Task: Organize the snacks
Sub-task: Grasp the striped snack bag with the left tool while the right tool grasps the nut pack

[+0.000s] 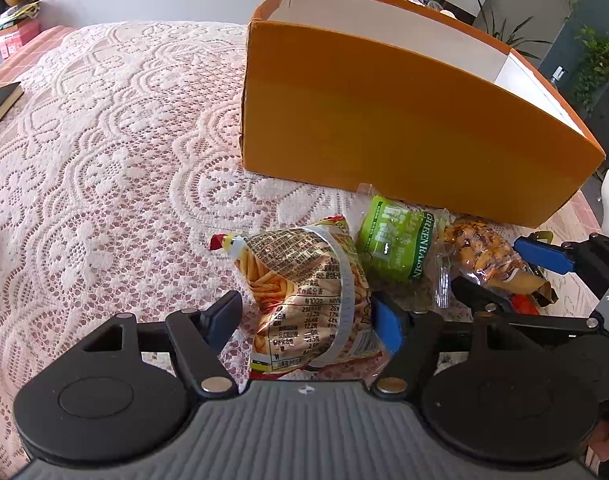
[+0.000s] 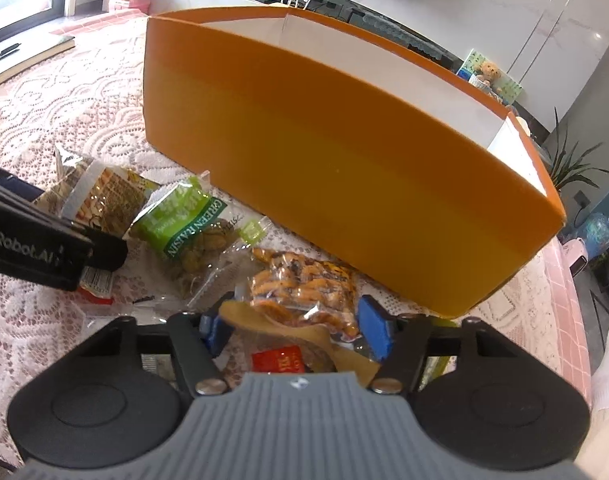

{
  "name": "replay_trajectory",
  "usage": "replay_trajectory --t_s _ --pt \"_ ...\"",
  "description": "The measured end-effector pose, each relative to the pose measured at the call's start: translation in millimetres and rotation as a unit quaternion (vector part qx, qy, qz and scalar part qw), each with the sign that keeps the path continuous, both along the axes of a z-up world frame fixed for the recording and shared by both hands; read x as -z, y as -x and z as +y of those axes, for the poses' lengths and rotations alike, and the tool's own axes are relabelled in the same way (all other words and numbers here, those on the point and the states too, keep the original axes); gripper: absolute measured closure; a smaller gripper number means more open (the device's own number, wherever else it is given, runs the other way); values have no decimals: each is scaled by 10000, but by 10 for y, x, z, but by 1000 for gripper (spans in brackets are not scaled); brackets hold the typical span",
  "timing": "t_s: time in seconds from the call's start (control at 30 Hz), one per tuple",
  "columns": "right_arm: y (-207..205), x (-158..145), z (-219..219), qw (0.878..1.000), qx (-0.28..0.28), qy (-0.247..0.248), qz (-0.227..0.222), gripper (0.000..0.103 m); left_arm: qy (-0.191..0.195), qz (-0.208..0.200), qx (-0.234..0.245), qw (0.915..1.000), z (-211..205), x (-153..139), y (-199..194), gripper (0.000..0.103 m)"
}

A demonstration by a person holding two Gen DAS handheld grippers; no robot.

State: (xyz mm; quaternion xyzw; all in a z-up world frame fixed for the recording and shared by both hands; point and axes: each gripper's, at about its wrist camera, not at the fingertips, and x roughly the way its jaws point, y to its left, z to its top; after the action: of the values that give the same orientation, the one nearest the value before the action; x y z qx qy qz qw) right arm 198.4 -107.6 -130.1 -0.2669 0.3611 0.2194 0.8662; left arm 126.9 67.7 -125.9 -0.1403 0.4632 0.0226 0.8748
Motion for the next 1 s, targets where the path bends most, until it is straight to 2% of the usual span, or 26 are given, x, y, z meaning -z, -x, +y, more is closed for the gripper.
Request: replay_trajectory --t_s 0.07,0.3,0.43,0.47,0.5,0.53,0.63,0.73,1.0 --pt "10 -16 2 10000 0 49 11 42 55 -43 22 10000 1 -4 -4 34" --pt "124 -127 -5 9999 -25 97 -65 44 126 -124 -33 9998 9 -7 42 44" --pt "195 -220 -12 9999 -15 81 -109 46 22 -275 -15 9996 -12 -69 122 46" --pt "212 -247 -15 9999 -10 72 -129 49 26 -328 -35 9995 -5 -95 143 46" --pt "232 -274 -22 9999 -32 44 -142 69 49 -377 -46 9993 5 -120 156 46" --pt "257 -308 -18 9997 -41 66 -226 82 67 -423 -53 9991 8 -149 169 46" --pt "314 -400 -18 9994 -33 110 -320 86 64 -561 -80 9984 2 -243 216 46" --pt "337 -469 -66 9998 23 -63 -204 88 97 -666 -89 9977 0 -324 262 46" --pt "394 -688 -159 9990 96 -65 -421 93 123 -940 -145 9954 30 -552 424 46"
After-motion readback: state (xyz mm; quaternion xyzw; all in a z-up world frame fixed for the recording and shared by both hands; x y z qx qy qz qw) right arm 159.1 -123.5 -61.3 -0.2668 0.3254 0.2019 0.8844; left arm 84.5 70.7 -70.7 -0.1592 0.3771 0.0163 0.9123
